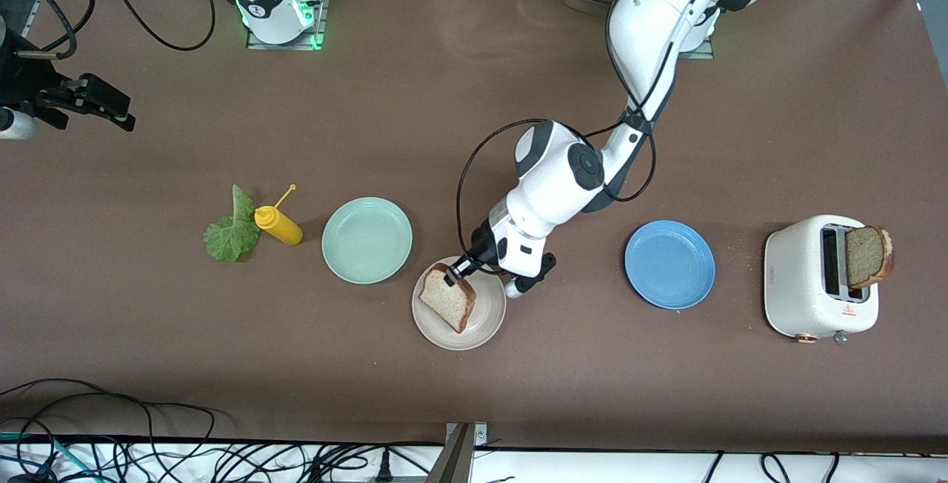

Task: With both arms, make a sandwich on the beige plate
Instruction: 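Carry the bread slice onto the beige plate and open the left gripper, then return the left gripper to the toaster while the right gripper reaches the lettuce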

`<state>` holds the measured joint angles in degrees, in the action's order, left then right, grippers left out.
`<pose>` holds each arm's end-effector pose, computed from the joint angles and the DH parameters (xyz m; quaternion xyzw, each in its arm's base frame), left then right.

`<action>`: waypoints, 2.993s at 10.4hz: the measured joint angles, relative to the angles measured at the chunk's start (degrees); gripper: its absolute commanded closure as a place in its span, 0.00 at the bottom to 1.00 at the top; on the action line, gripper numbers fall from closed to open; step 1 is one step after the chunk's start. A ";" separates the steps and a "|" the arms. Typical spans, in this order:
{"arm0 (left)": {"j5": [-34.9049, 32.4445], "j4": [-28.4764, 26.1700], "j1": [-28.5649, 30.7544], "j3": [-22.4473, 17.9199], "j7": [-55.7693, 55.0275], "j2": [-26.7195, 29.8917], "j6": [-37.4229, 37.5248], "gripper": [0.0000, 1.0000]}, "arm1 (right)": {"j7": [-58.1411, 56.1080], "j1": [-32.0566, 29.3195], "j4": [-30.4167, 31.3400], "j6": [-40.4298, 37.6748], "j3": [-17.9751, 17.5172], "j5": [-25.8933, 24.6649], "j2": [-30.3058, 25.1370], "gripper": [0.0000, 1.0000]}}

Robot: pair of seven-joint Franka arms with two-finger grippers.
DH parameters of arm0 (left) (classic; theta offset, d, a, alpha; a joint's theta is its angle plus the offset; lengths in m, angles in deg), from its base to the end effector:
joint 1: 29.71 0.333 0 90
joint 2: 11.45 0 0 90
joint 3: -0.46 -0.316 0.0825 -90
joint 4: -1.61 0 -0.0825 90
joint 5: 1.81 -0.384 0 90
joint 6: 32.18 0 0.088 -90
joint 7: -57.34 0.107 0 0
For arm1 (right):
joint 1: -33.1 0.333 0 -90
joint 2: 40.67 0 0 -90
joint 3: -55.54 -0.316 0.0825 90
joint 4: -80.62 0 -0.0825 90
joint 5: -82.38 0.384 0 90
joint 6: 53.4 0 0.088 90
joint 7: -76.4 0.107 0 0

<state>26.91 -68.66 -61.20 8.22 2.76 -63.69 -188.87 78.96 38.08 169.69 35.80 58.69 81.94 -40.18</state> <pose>0.6522 -0.4619 0.2833 0.8713 0.3467 0.0441 0.3445 0.5556 0.0171 0.6262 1.0000 -0.0064 -0.0030 0.0042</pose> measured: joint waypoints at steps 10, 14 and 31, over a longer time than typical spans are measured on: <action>0.01 0.49 -0.11 -0.34 -0.15 -2.00 -2.72 0.00 | 0.00 0.01 0.00 -0.01 -0.02 0.00 0.00 0.00; -0.93 0.15 -0.12 -0.47 0.22 -2.02 1.05 0.00 | 0.00 0.01 0.00 -0.01 -0.02 0.00 0.00 0.00; -23.35 1.89 25.07 -3.07 24.50 26.78 62.89 0.00 | -0.02 0.08 0.59 -3.28 0.00 -0.07 4.14 0.00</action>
<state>3.56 -66.77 -36.12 5.15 27.26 -36.91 -125.98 78.94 38.16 170.28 32.52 58.69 81.87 -36.05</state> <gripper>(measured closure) 0.000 0.000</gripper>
